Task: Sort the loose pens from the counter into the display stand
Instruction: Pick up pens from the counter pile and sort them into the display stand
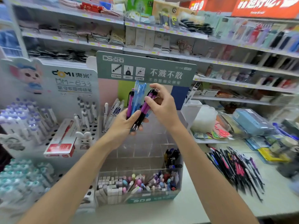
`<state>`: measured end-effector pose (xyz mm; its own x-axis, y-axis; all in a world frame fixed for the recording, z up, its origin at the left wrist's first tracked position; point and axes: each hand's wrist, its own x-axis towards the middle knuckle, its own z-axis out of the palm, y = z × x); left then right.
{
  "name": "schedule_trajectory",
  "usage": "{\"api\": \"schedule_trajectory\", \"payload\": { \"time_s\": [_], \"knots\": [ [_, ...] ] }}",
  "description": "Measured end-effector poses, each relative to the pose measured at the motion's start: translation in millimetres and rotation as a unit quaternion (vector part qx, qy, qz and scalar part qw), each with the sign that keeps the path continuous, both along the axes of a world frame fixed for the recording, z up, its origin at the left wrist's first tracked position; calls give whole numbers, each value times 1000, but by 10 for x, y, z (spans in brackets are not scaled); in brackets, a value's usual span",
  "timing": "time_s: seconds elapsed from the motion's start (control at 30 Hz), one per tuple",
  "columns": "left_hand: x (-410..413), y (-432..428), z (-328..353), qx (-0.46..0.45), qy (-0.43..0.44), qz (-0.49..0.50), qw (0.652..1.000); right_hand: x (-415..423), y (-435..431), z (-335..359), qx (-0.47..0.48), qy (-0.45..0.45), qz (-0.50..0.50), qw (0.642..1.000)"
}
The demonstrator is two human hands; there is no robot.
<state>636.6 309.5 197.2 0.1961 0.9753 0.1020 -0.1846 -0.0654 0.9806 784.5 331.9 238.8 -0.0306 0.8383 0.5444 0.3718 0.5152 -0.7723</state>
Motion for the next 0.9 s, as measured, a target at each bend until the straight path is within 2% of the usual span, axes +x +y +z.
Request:
{"api": "schedule_trajectory", "payload": {
  "time_s": [0.23, 0.43, 0.57, 0.7, 0.77, 0.83, 0.87, 0.9],
  "knots": [
    [93, 100, -61, -9, 8, 47, 999, 534, 68, 94, -10, 118, -72, 990],
    [47, 147, -125, -28, -26, 8, 999, 875, 244, -69, 33, 89, -176, 980],
    [142, 127, -151, -31, -30, -8, 999, 752, 346, -325, 57, -1, -208, 977],
    [170, 117, -181, -25, -31, -12, 999, 659, 442, -635, -40, -118, -147, 981],
    [138, 111, -194, -27, -37, -24, 999, 649, 428, -697, 9, -166, -171, 971],
    [109, 91, -190, -28, -41, -44, 998, 622, 350, -582, 111, -136, -195, 965],
    [105, 80, -183, -25, -37, -53, 998, 578, 286, -465, 126, -103, -168, 972],
    [107, 68, -174, -22, -33, -62, 997, 518, 216, -330, 95, -61, -112, 987]
  ]
}}
